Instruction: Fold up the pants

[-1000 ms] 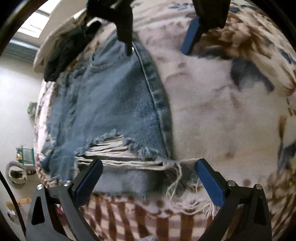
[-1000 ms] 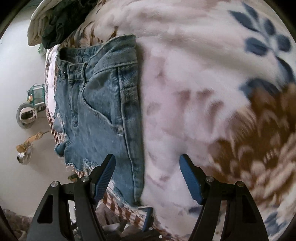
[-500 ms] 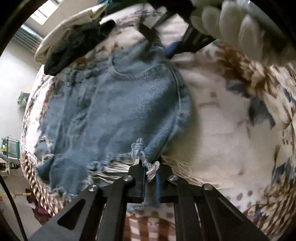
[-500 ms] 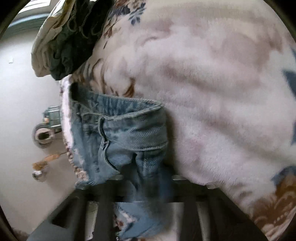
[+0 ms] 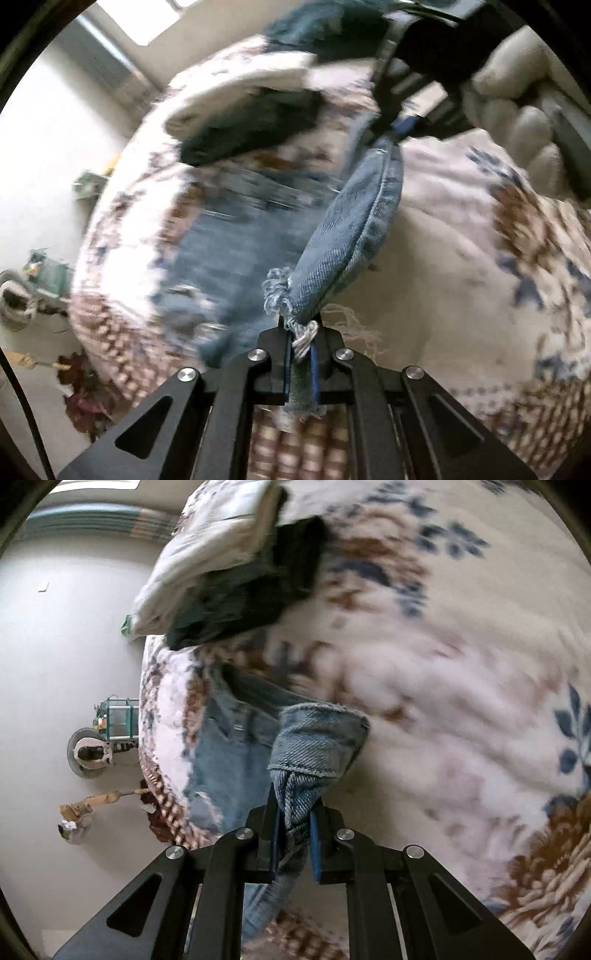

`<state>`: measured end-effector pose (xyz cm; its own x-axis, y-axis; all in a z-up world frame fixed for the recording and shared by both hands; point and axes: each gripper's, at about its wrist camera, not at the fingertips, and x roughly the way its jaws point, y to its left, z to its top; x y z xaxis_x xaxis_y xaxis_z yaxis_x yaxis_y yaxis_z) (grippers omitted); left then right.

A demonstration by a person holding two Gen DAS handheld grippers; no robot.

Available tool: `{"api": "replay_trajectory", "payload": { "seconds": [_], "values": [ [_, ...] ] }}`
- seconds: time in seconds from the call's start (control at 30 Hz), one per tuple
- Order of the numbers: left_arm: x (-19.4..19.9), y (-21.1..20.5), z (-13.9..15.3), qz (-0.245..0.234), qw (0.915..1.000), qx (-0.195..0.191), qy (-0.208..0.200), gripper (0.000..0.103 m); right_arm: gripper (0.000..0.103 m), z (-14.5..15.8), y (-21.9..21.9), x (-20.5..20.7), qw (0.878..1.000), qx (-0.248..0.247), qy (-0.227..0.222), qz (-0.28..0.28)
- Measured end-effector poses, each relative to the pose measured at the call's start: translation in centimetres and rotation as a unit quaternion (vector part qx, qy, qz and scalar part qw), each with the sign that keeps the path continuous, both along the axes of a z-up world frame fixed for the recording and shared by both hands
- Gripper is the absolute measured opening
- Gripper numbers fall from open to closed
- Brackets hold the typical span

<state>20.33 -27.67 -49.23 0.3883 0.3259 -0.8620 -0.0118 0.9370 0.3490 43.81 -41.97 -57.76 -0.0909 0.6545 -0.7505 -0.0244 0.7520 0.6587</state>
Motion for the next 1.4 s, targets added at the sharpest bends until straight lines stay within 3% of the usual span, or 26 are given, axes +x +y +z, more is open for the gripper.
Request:
{"api": "replay_trajectory", "payload": {
  "seconds": [0.07,0.27,0.43,0.6,0.8,0.87,0.9,0.97,1.0,1.03,1.07,1.13,1.2,1.4],
  "values": [
    [0.5,2.9,0.6,0.020,0.9996,0.018,-0.004,0.005,0.013,1.4,1.5,0.5,1.000,-0.003,-0.001,0.005],
    [1.5,10.1,0.8,0.063,0.9961,0.060,-0.014,0.005,0.013,4.1,11.4,1.9,0.999,-0.018,-0.017,0.037],
    [2.2,15.2,-0.9,0.075,0.9941,0.078,-0.010,0.005,0.013,3.9,18.7,3.5,0.997,-0.035,-0.020,0.064],
    [3.4,20.7,-3.5,0.100,0.9925,0.069,0.011,0.006,0.013,1.7,24.7,4.5,0.994,-0.061,-0.012,0.091],
    [4.8,25.3,-8.0,0.127,0.9896,0.038,0.054,0.006,0.013,-3.9,30.9,5.3,0.986,-0.112,0.003,0.121],
    [5.1,26.7,-9.3,0.133,0.9881,0.015,0.075,0.015,0.020,-5.7,32.7,5.6,0.982,-0.137,0.020,0.129],
    [5.1,27.7,-9.7,0.149,0.9855,-0.011,0.080,0.020,0.024,-6.2,33.2,5.8,0.981,-0.140,0.028,0.131],
    [4.7,29.6,-9.5,0.185,0.9777,-0.060,0.080,0.046,0.063,-6.3,33.8,5.9,0.981,-0.131,0.043,0.136],
    [4.4,30.9,-9.1,0.204,0.9712,-0.096,0.076,0.050,0.069,-5.9,33.8,5.8,0.982,-0.124,0.042,0.138],
    [4.3,31.5,-9.0,0.216,0.9659,-0.122,0.074,0.061,0.074,-5.0,33.6,5.6,0.982,-0.121,0.029,0.141],
    [4.0,32.4,-8.7,0.237,0.9576,-0.147,0.072,0.074,0.075,-4.3,33.5,5.4,0.981,-0.130,0.016,0.146],
    [3.1,34.2,-7.8,0.275,0.9394,-0.194,0.064,0.083,0.075,-2.8,32.5,5.3,0.978,-0.143,-0.009,0.153],
    [2.1,35.5,-7.1,0.309,0.9243,-0.219,0.051,0.083,0.075,-2.0,31.2,5.8,0.972,-0.174,-0.032,0.156],
    [2.7,37.3,-9.3,0.346,0.9022,-0.250,0.065,0.083,0.075,-3.5,28.2,9.3,0.958,-0.233,-0.047,0.161]
  ]
}}
